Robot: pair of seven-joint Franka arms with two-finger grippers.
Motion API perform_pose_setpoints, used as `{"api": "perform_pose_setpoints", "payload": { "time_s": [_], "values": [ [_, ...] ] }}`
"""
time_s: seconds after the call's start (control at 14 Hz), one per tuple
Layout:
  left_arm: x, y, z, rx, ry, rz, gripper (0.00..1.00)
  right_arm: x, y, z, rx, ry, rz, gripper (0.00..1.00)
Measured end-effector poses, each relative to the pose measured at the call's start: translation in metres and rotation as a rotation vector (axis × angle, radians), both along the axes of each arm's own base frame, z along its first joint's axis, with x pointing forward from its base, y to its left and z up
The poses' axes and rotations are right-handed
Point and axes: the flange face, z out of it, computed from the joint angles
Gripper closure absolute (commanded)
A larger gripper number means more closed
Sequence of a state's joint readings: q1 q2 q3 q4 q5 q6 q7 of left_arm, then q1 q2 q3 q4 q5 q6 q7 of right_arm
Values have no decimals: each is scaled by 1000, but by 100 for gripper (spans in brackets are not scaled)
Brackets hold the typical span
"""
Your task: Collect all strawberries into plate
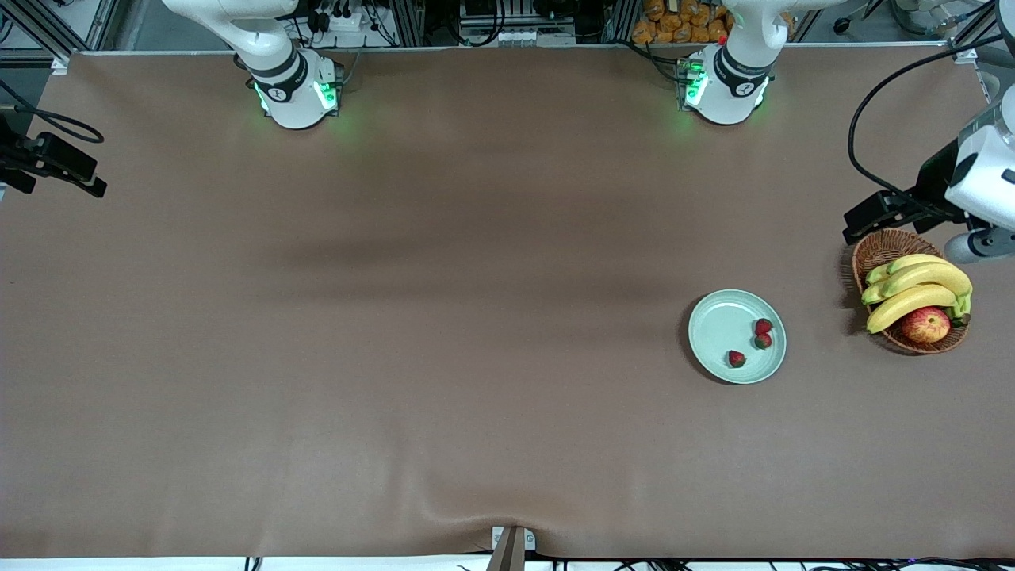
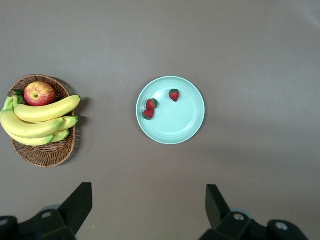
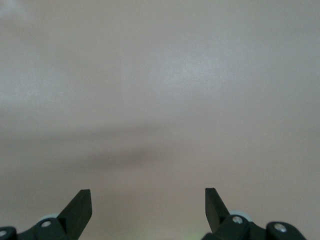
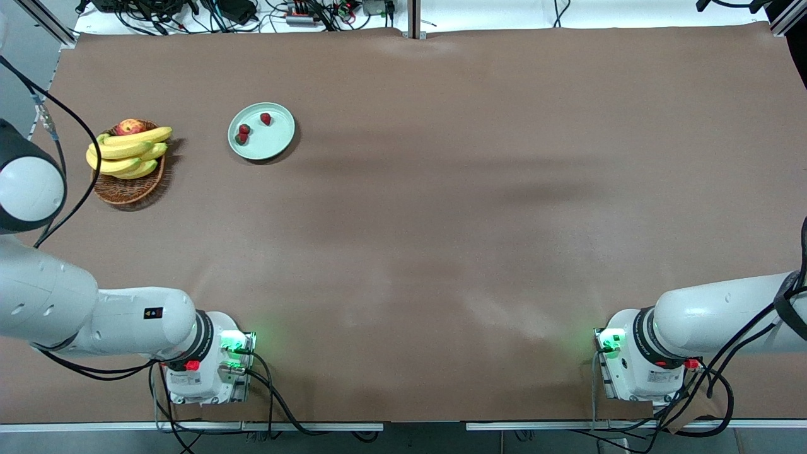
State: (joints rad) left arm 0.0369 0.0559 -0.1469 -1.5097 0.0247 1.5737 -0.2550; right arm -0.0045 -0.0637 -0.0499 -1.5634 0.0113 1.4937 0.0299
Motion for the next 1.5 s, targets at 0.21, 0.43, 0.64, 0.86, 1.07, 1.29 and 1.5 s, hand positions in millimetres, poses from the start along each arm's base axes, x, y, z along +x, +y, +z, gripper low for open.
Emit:
{"api": "perform_pose_setpoints", "payload": {
  "time_s": [0.21,0.43,0.64,0.86,1.07,1.29,1.5],
  "values": [
    [-14,16,4,-17,10,-25,0,0,0,0,0,0,0,0],
    [-25,25,8,-31,20,-19,0,0,0,0,0,0,0,0],
    [-29,23,10,-30,27,-23,0,0,0,0,0,-1,0,0],
    [-32,23,9,-29,51,-24,0,0,0,0,0,-1,0,0],
    [-33,19,11,-29,55,-32,0,0,0,0,0,-1,-1,0],
    [-34,15,11,-28,61,-39,0,0,-1,1,0,-1,-1,0],
    [-35,15,11,-28,63,-40,0,0,-1,0,0,2,-1,0]
  ]
}}
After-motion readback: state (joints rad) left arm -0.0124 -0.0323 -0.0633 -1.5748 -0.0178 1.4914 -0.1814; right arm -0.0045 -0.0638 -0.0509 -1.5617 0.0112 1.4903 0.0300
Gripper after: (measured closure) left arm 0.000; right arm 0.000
